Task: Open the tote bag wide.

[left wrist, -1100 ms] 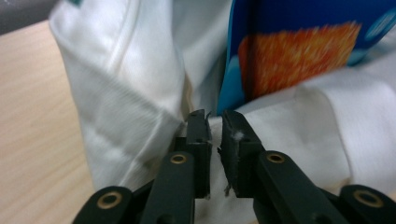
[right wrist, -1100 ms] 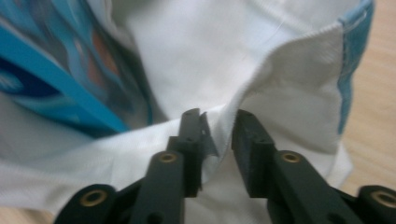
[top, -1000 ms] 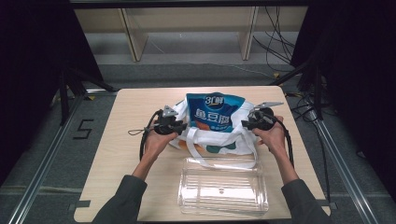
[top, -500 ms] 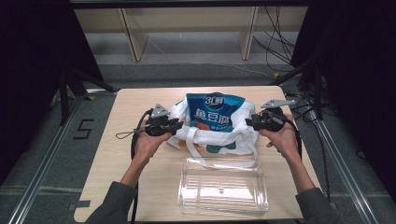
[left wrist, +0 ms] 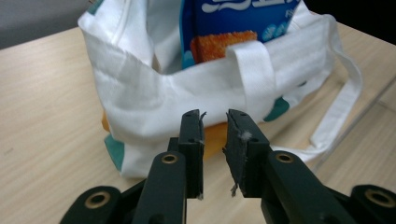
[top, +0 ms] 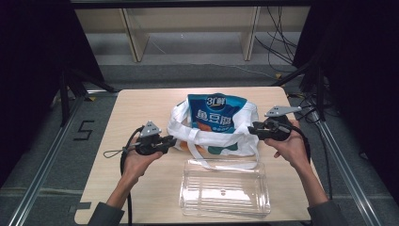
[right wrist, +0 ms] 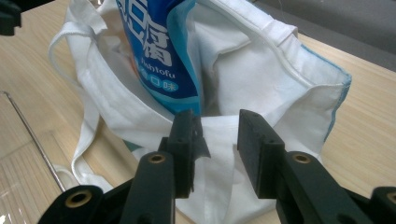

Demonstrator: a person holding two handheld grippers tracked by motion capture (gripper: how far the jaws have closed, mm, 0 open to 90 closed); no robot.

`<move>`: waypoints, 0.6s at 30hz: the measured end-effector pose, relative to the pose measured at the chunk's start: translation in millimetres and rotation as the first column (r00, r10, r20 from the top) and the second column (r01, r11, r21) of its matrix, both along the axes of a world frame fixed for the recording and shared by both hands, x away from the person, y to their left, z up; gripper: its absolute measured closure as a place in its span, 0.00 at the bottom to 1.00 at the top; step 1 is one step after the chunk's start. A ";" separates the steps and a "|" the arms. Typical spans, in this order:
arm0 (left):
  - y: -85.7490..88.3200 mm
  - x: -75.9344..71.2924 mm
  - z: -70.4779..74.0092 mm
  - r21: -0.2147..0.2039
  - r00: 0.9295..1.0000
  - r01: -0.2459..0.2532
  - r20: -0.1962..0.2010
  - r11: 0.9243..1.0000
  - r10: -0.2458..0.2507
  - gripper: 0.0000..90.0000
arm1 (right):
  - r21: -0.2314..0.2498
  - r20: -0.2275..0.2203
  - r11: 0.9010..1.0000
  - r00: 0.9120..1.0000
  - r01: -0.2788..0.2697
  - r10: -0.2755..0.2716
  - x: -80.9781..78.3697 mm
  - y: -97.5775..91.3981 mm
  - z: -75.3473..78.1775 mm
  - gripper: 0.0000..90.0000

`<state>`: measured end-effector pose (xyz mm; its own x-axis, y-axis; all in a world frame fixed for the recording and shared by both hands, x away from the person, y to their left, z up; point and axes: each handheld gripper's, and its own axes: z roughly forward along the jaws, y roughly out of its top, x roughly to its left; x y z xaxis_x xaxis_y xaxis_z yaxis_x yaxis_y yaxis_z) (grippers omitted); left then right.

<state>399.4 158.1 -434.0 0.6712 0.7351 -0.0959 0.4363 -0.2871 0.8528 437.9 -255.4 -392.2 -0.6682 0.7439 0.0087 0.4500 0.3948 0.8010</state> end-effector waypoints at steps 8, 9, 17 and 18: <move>9.4 -34.4 -13.2 -0.013 1.000 -0.007 -0.012 1.000 0.007 0.73 | 0.001 -0.034 1.000 0.999 -0.025 0.025 -1.4 2.2 7.5 0.68; 10.9 -39.0 -14.4 -0.002 1.000 -0.007 -0.014 1.000 0.006 0.71 | 0.010 -0.024 1.000 0.999 -0.022 0.022 -1.4 3.8 7.9 0.67; 16.1 -67.9 -31.5 -0.006 0.997 -0.038 -0.062 0.999 0.037 0.55 | -0.007 -0.020 0.998 0.998 -0.055 0.055 1.7 6.9 19.0 0.59; 17.7 -70.7 -33.4 -0.006 0.997 -0.041 -0.062 0.999 0.041 0.53 | -0.003 -0.035 0.999 0.998 -0.053 0.053 0.7 7.8 20.4 0.58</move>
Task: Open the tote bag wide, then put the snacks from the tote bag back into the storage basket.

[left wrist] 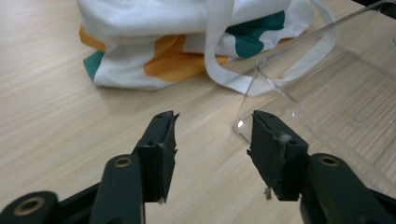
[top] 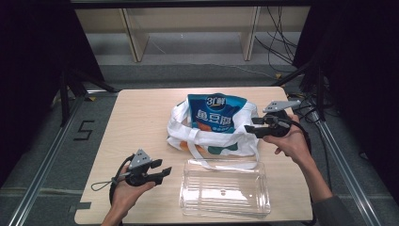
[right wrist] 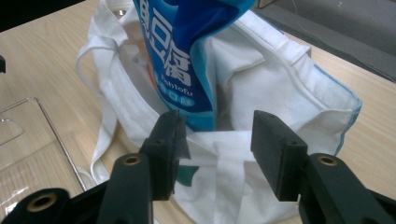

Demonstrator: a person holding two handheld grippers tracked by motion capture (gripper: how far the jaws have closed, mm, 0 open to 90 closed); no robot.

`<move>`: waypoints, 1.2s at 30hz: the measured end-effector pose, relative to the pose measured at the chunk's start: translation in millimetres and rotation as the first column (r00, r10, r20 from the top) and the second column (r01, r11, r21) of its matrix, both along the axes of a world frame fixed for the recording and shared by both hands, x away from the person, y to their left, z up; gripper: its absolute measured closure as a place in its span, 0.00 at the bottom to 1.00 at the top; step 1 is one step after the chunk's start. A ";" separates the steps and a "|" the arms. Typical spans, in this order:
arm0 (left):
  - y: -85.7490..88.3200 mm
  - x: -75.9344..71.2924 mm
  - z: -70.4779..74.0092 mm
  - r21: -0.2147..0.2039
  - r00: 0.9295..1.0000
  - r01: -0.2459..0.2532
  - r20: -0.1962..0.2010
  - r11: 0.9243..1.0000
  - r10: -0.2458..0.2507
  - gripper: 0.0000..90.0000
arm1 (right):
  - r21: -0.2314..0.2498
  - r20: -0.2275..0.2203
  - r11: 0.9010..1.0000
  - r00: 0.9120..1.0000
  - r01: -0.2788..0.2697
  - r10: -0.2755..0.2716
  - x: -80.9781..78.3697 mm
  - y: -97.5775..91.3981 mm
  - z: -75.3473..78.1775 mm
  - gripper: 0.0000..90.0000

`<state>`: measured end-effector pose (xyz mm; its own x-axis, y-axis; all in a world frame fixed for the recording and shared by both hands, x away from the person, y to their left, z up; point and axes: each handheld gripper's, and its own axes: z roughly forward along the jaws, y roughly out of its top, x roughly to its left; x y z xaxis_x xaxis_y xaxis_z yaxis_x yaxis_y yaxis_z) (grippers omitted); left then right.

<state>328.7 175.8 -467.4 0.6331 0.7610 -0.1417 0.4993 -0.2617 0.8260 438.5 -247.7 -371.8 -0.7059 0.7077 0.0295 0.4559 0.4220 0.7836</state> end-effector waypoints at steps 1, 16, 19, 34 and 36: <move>3.4 -3.1 -0.8 0.020 1.000 0.005 0.002 1.000 -0.005 0.52 | -0.009 0.010 1.000 1.000 -0.009 0.009 1.8 -1.0 1.5 0.57; 6.5 -39.3 -16.9 0.087 0.999 -0.035 -0.016 0.996 0.037 0.33 | -0.013 0.030 0.999 0.998 -0.052 0.052 8.8 -0.7 25.5 0.36; 4.9 -43.2 -18.9 0.107 1.000 -0.008 -0.022 0.994 0.010 0.32 | -0.019 0.043 0.999 0.998 -0.051 0.052 12.2 -1.6 30.2 0.36; 3.8 -46.6 -28.8 0.134 0.999 -0.006 -0.035 0.991 0.011 0.32 | -0.043 0.060 0.997 0.996 -0.068 0.070 30.1 3.0 63.6 0.35; 4.9 -46.6 -28.6 0.141 0.999 0.007 -0.035 0.990 -0.002 0.32 | -0.046 0.070 0.997 0.995 -0.064 0.067 33.3 4.7 67.6 0.36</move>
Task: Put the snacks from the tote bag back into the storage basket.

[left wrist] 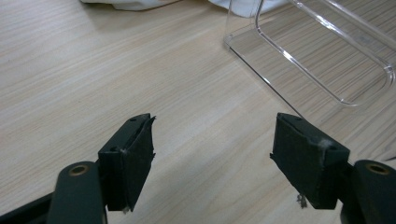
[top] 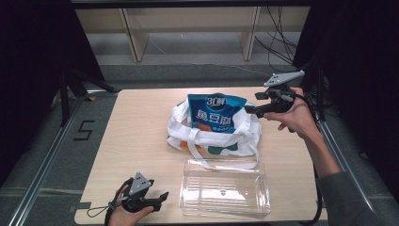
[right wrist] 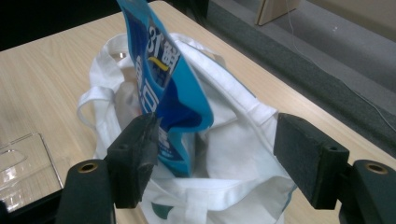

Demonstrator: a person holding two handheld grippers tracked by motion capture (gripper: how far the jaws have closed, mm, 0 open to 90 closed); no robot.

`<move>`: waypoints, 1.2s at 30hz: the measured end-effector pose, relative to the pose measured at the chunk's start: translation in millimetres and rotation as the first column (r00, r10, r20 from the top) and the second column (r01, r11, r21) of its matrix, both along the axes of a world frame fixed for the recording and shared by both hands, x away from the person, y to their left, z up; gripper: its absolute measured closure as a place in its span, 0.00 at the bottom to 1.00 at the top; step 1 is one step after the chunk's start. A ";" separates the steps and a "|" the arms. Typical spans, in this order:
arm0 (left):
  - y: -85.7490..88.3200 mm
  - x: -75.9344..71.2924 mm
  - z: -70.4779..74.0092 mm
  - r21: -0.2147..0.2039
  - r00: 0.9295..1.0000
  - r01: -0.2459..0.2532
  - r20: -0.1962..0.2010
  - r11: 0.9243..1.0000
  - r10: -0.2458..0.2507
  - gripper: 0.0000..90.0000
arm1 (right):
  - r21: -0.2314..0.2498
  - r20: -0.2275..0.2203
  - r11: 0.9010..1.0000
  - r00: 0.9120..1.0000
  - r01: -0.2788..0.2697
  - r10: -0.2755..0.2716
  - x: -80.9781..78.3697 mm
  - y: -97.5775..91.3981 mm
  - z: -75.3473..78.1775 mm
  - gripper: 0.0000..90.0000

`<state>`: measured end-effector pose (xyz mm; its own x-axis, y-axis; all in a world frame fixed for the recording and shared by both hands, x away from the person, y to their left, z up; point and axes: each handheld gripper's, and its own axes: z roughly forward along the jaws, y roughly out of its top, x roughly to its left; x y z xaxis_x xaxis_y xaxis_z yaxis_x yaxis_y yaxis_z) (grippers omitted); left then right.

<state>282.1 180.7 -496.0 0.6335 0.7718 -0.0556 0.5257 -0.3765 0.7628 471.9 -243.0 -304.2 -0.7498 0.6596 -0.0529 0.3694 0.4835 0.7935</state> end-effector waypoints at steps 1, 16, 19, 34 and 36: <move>0.1 -0.3 0.0 0.005 1.000 -0.003 -0.001 1.000 0.003 0.32 | 0.013 0.010 1.000 1.000 0.001 -0.001 1.4 1.2 1.0 0.36; 0.2 -4.6 -1.8 0.004 1.000 -0.009 -0.010 1.000 0.009 0.32 | -0.073 -0.011 0.995 0.998 -0.062 0.061 20.1 32.8 20.3 0.40; 0.6 -5.2 -2.7 -0.001 1.000 -0.006 -0.011 1.000 0.006 0.32 | -0.091 -0.006 0.993 0.997 -0.076 0.076 25.1 42.8 21.1 0.41; 2.2 -6.2 -3.1 0.014 1.000 0.016 -0.003 1.000 -0.016 0.32 | -0.211 -0.074 0.959 0.982 -0.188 0.176 44.5 89.5 23.1 0.61; 2.0 -6.6 -2.6 0.017 1.000 0.018 -0.009 1.000 -0.018 0.32 | -0.219 -0.079 0.956 0.980 -0.195 0.181 47.0 94.0 21.7 0.66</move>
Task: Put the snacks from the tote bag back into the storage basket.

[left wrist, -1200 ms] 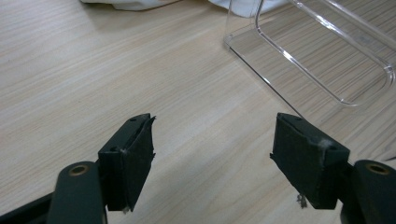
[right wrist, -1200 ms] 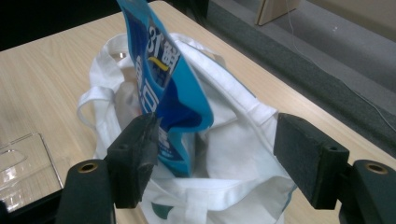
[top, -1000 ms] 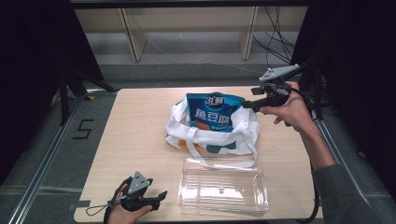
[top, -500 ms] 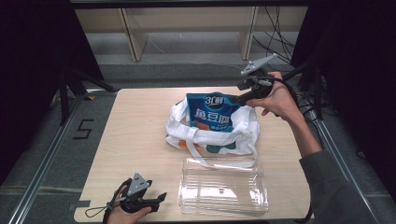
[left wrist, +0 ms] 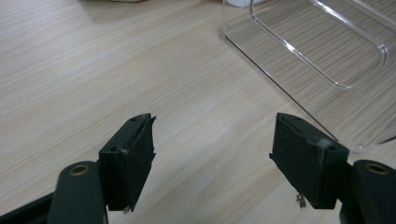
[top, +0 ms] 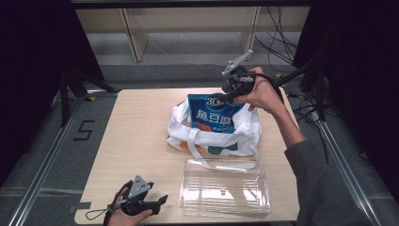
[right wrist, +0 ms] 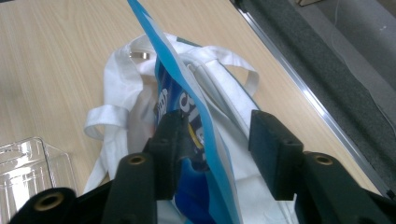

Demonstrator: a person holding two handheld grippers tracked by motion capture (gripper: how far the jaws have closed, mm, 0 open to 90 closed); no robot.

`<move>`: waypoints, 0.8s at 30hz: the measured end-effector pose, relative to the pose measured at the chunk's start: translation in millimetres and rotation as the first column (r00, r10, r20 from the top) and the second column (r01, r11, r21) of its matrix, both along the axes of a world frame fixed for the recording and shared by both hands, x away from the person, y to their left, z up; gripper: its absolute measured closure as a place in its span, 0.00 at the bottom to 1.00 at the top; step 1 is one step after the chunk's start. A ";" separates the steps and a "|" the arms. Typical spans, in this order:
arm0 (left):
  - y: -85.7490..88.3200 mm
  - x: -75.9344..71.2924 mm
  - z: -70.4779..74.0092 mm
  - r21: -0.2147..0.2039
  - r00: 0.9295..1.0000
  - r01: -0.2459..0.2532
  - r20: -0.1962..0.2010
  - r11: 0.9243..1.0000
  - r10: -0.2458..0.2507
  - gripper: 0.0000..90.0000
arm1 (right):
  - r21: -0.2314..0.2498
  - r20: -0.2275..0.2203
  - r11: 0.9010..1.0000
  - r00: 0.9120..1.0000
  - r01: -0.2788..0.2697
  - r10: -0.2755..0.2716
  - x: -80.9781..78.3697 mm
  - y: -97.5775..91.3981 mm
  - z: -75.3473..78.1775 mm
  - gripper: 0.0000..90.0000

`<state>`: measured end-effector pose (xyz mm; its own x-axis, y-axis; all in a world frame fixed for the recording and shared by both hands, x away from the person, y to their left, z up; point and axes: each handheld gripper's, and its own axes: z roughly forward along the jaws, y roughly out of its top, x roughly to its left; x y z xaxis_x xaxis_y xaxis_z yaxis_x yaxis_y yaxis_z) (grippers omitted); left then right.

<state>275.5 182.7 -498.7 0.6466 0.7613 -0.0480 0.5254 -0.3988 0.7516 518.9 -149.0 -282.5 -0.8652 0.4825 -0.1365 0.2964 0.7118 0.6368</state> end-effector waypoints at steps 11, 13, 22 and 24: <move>-1.1 -1.0 -2.5 -0.021 1.000 -0.011 0.007 1.000 0.011 0.32 | -0.047 -0.045 0.998 0.999 -0.029 0.026 11.5 14.2 -5.4 0.82; -1.8 -1.8 -3.1 -0.035 1.000 -0.017 -0.001 0.999 0.017 0.32 | -0.053 -0.044 0.998 0.999 -0.031 0.029 12.9 15.9 -5.9 0.85; 0.1 -2.5 -1.2 -0.008 1.000 0.017 0.009 1.000 -0.016 0.33 | -0.072 -0.050 0.995 0.997 -0.064 0.061 15.2 18.5 -7.0 1.00; 0.0 -2.6 -1.9 -0.012 1.000 0.013 0.016 1.000 -0.013 0.33 | -0.078 -0.042 0.993 0.995 -0.091 0.088 15.5 18.5 -6.9 1.00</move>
<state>272.9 182.7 -500.5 0.6571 0.7523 -0.0475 0.5085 -0.3960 0.7646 534.4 -130.5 -289.3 -0.9098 0.3915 -0.1374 0.2522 0.7848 0.5661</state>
